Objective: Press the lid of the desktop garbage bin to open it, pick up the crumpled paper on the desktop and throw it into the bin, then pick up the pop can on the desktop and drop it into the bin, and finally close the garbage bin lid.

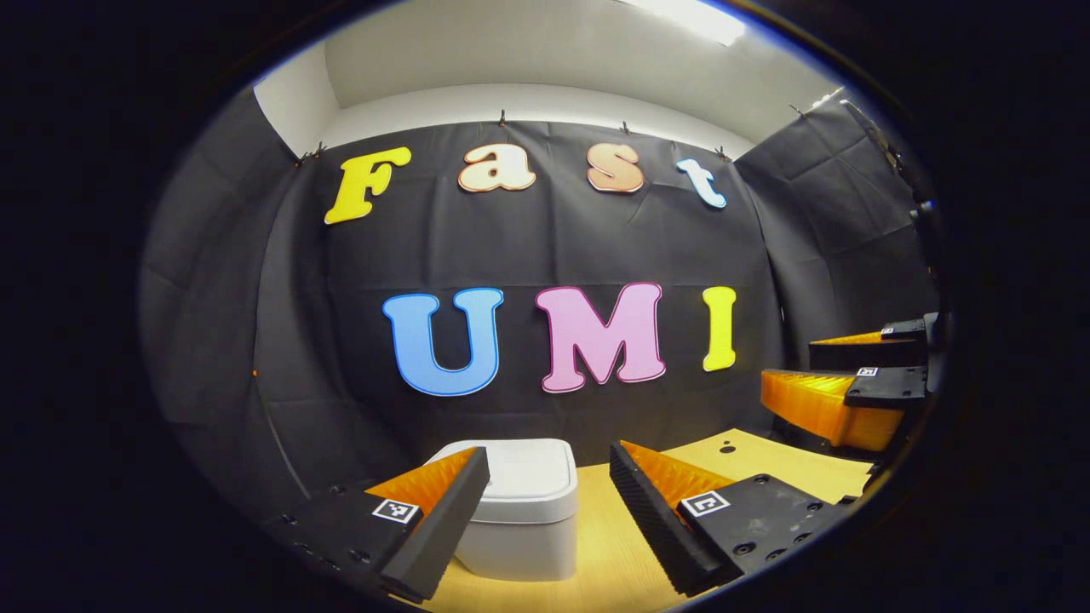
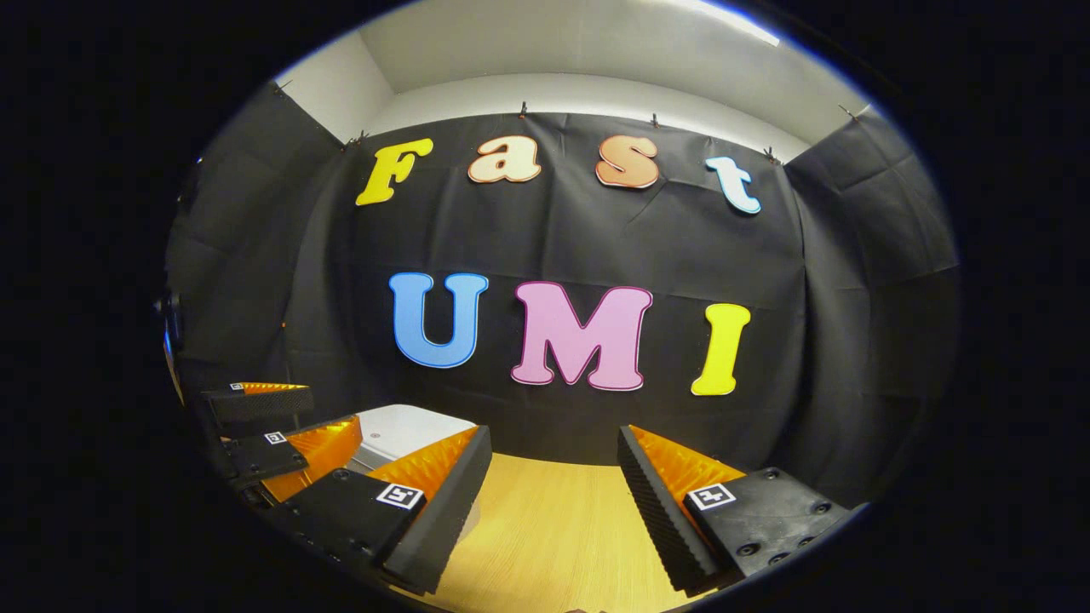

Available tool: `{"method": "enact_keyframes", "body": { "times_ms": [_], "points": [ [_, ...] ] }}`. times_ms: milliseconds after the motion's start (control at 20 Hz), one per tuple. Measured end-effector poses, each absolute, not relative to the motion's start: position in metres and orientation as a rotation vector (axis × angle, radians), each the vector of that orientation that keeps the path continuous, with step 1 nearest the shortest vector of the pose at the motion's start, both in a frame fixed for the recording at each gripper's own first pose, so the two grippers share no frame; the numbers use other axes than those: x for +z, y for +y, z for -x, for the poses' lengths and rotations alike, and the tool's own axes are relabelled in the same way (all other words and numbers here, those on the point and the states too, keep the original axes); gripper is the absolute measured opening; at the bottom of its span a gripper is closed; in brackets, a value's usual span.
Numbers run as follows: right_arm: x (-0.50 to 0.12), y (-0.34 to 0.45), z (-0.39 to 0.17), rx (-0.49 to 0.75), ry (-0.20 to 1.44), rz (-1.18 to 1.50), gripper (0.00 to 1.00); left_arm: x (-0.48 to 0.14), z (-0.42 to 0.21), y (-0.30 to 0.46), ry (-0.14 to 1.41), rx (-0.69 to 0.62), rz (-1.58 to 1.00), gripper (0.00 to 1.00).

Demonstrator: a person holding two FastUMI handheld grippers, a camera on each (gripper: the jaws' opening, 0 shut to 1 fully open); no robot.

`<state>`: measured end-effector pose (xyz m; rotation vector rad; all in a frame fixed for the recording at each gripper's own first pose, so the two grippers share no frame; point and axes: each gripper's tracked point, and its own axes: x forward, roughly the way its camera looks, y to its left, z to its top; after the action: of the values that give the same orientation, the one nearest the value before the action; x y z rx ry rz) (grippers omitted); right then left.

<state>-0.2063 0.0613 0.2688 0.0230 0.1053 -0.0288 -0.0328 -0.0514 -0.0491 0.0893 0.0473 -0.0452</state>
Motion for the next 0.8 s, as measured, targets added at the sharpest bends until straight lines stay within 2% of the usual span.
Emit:
{"method": "enact_keyframes", "body": {
  "times_ms": [200,800],
  "points": [
    [0.27,0.044,0.209,-0.043,0.092,-0.03,0.96,-0.052,0.032,-0.06,0.064,-0.037,-0.059,0.94],
    [0.274,0.067,0.211,-0.034,0.082,-0.01,0.97,-0.061,0.037,-0.036,0.061,-0.018,-0.042,0.95]
  ]
}}
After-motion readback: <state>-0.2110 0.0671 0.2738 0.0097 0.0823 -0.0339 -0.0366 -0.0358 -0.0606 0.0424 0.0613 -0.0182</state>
